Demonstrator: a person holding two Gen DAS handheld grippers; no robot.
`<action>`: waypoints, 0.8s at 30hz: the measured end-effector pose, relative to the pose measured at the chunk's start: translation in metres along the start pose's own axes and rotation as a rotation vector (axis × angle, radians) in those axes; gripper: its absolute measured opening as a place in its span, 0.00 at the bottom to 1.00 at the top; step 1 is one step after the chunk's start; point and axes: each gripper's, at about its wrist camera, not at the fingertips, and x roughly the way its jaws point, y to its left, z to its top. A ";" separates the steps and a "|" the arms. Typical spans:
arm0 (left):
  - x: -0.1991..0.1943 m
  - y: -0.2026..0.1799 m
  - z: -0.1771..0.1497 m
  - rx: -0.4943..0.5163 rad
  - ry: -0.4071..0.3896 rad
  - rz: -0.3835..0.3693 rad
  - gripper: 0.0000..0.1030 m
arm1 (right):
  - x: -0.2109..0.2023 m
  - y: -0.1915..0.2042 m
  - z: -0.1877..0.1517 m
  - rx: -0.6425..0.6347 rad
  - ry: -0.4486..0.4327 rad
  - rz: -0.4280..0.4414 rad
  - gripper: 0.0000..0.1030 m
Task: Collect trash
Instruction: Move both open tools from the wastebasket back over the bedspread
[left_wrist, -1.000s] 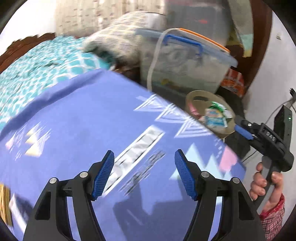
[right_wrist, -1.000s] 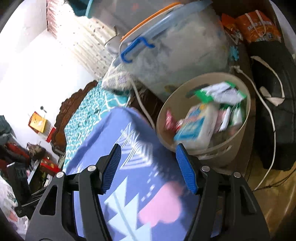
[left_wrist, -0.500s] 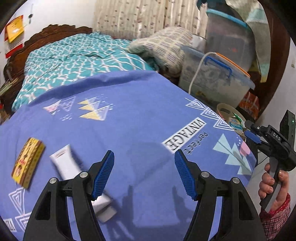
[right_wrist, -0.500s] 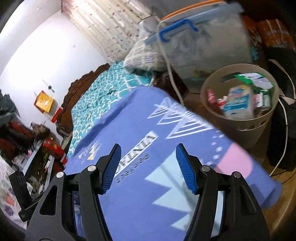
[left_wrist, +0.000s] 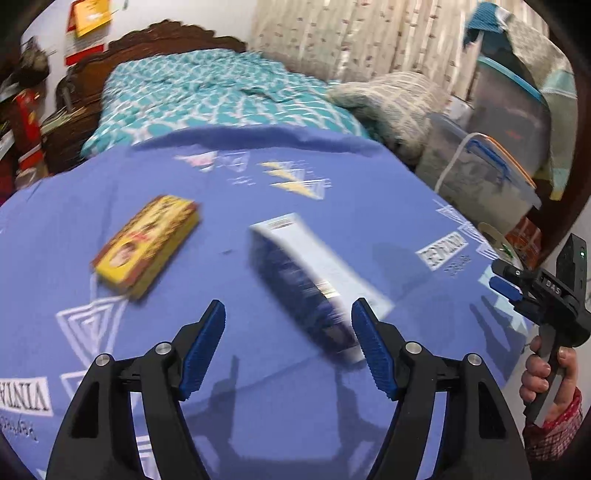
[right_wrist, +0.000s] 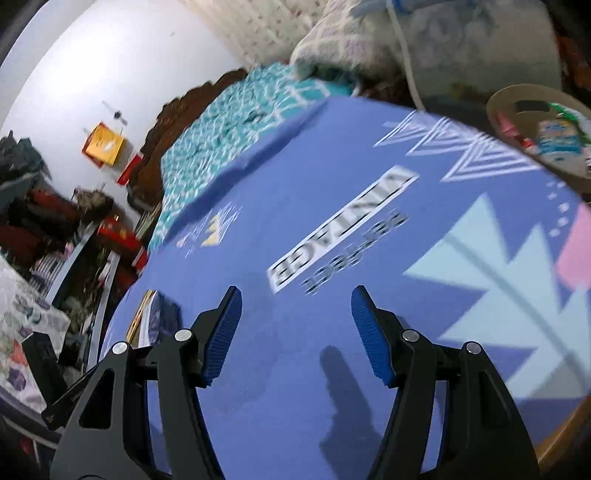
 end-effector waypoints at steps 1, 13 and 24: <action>-0.002 0.007 -0.002 -0.010 0.000 0.008 0.65 | 0.005 0.005 -0.003 -0.008 0.014 0.007 0.62; -0.024 0.110 -0.009 -0.139 -0.021 0.124 0.66 | 0.043 0.046 -0.009 -0.059 0.128 0.063 0.62; -0.021 0.138 0.022 -0.115 -0.012 0.153 0.73 | 0.060 0.073 -0.018 -0.109 0.177 0.085 0.62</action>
